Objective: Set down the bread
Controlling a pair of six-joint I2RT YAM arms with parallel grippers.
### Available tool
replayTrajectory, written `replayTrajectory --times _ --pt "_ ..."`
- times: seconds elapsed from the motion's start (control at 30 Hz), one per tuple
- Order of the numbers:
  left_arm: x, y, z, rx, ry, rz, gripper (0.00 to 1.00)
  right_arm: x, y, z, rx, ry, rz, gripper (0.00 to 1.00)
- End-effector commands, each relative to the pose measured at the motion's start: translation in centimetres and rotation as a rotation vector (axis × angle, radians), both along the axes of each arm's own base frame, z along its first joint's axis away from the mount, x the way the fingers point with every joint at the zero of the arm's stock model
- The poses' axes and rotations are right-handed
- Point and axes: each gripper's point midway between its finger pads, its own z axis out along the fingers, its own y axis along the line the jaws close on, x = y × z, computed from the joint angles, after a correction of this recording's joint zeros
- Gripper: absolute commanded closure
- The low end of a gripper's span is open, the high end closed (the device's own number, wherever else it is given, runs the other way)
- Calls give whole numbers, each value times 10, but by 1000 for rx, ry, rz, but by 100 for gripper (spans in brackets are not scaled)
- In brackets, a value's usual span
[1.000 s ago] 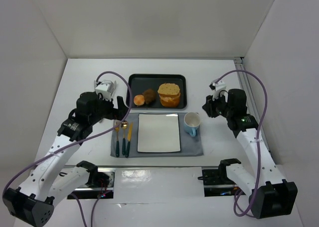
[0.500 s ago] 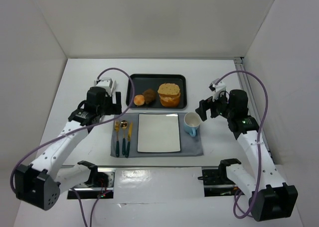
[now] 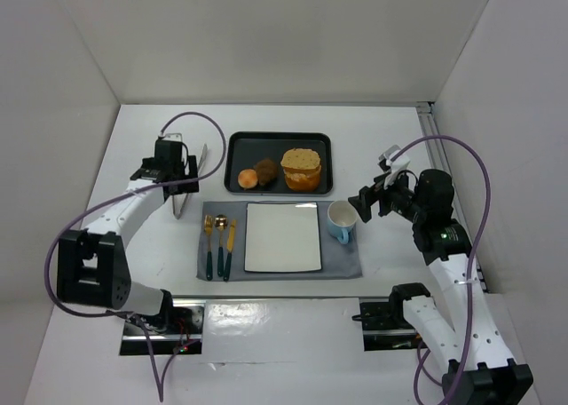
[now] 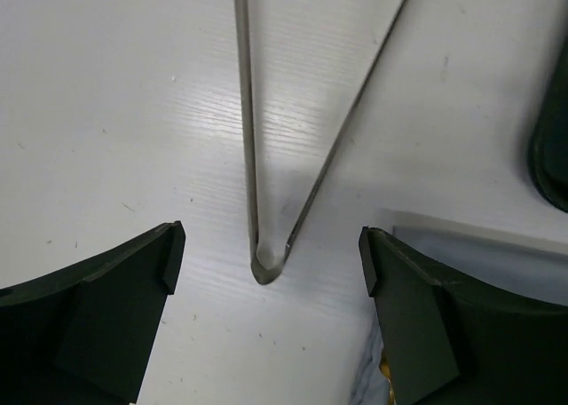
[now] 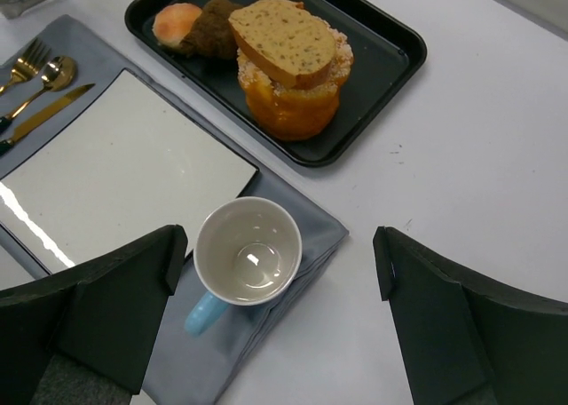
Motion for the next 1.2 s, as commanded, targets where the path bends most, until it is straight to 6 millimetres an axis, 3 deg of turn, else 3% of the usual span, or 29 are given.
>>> replayTrajectory --times 0.0,0.17,0.3,0.47,0.8,0.93,1.07,1.17 --pt "20 9 -8 -2 15 11 1 -6 5 16 6 -41 41 0" --pt "33 3 -31 -25 62 -29 2 -9 6 17 10 -41 50 0" --pt "46 6 -39 -42 73 -36 2 -10 8 17 10 -41 59 0" --pt "47 12 -60 -52 142 -21 2 -10 8 21 10 -50 59 0" --pt "64 16 -74 -86 174 -24 2 -9 8 19 10 -41 59 0" --pt "62 13 -88 -117 216 -47 4 -9 8 19 10 -41 59 0" --pt "59 9 -93 -139 234 -61 16 -8 7 18 7 -41 50 0" --pt "52 8 -99 -161 267 -63 17 -8 7 18 7 -41 50 0"
